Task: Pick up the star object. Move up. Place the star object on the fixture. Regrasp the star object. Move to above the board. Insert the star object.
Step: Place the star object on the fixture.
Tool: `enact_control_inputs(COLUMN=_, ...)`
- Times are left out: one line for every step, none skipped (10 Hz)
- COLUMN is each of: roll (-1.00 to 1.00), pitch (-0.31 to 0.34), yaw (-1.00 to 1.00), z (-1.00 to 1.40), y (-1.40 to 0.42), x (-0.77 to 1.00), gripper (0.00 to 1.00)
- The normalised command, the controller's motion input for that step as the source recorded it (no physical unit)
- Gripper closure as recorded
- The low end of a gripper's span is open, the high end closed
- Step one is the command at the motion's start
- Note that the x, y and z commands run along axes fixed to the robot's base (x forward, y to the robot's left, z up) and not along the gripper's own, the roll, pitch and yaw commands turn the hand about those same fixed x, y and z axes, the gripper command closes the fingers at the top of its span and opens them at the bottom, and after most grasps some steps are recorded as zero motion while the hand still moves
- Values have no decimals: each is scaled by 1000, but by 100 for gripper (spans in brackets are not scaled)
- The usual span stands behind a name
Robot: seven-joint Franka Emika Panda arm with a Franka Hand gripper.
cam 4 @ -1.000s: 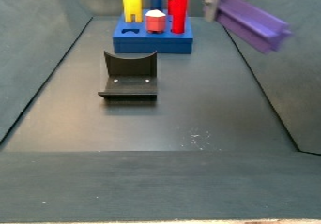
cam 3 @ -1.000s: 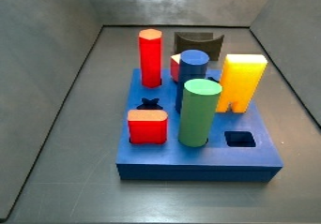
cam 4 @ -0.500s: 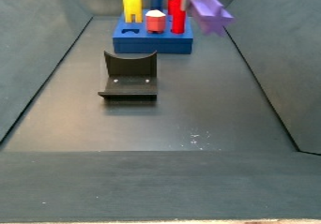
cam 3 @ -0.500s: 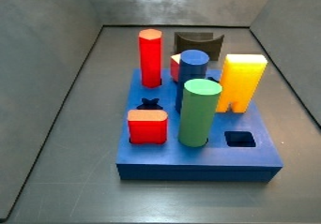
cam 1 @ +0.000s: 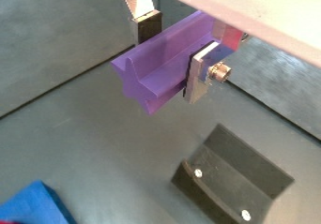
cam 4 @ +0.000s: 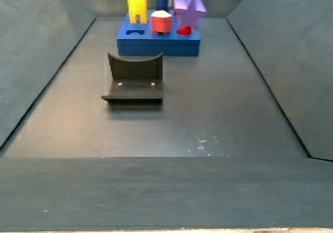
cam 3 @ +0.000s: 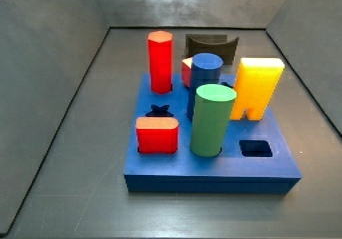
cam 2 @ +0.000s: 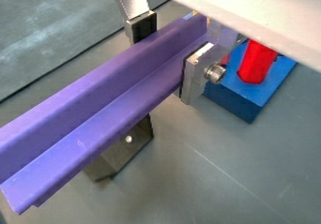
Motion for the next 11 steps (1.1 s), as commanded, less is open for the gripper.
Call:
enact_control_inputs(roll=90, pitch=122, yaw=-2, z=-8, y=-136, x=1000, gripper=100)
enact_control_inputs(roll=89, pitch=131, yaw=10, z=-8, y=-120, x=1000, gripper=100)
enact_control_inputs(roll=-1000, pitch=92, yaw=17, z=1, y=-14, x=1000, gripper=100)
enact_control_inputs(roll=-1000, pitch=93, yaw=15, z=1, y=4, x=1000, gripper=100)
enact_control_inputs(roll=-1000, pitch=99, yaw=2, z=1, y=34, x=1000, gripper=100)
enact_control_inputs(roll=-1000, pitch=110, yaw=-4, z=-2, y=28, x=1000, gripper=100)
enact_control_inputs(roll=-1000, pitch=120, yaw=-9, z=-1, y=29, x=1000, gripper=100)
enact_control_inputs(roll=-1000, pitch=128, yaw=-17, z=-8, y=37, x=1000, gripper=100)
enact_control_inputs(roll=-1000, pitch=134, yaw=-27, z=-16, y=37, x=973, gripper=100)
enact_control_inputs(roll=-1000, pitch=136, yaw=-32, z=-10, y=37, x=942, gripper=100)
enact_control_inputs(roll=-1000, pitch=142, yaw=-45, z=-12, y=37, x=870, gripper=100)
